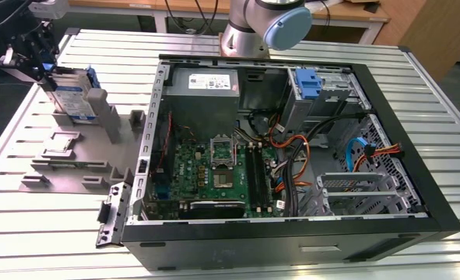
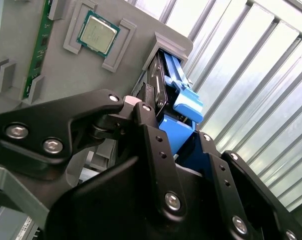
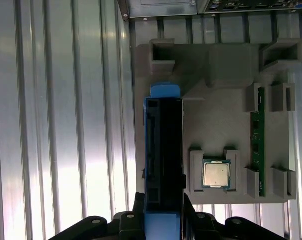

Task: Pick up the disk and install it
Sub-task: 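Pick up the disk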

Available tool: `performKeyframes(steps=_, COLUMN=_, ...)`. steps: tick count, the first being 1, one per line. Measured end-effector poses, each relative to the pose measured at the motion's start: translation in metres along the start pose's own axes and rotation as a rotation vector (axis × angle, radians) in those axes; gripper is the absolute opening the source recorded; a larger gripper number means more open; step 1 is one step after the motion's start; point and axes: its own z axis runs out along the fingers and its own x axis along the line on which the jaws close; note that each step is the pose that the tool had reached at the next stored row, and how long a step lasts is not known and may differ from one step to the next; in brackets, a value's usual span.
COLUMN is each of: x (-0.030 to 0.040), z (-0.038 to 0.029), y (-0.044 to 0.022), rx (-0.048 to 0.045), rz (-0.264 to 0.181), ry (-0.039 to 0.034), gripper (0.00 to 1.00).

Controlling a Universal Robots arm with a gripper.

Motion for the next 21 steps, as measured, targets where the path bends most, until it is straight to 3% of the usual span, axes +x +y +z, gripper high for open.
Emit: performKeyframes(steps=21, x=-0.0004, z=0.0000, y=0.0000, rx=0.0002, rz=-0.021, ry=0.0001, gripper=0.37)
